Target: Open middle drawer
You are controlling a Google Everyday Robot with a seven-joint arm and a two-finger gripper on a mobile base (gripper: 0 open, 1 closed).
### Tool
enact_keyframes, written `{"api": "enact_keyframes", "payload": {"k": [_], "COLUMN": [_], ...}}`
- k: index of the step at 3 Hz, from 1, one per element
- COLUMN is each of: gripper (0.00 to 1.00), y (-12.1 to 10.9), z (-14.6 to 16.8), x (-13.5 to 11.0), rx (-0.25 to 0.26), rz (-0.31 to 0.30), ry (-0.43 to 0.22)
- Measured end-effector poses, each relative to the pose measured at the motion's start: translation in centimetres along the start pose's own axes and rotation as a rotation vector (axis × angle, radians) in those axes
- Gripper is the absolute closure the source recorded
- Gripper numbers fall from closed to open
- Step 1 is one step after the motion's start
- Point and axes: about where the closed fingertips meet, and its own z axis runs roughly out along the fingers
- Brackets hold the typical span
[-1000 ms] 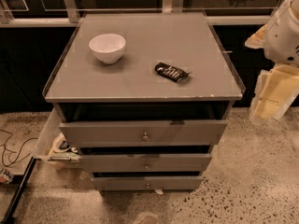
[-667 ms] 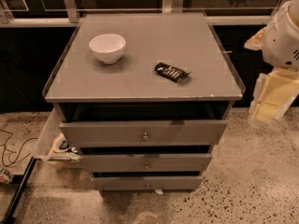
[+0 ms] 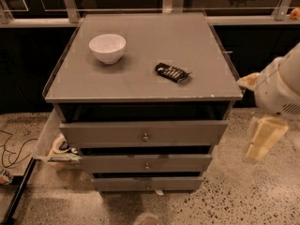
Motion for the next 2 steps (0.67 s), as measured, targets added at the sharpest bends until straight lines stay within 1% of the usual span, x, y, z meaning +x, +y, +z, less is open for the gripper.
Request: {"api": "enact_keyframes", "payload": {"k": [1, 2], "gripper": [0.00, 0.00], "y": [2.0, 3.2], "z": [4.7, 9.7], "x": [1.7, 2.8], "rx": [-0.007, -0.008], "rz": [-0.019, -0.052], "ry": [-0.117, -0.234]}}
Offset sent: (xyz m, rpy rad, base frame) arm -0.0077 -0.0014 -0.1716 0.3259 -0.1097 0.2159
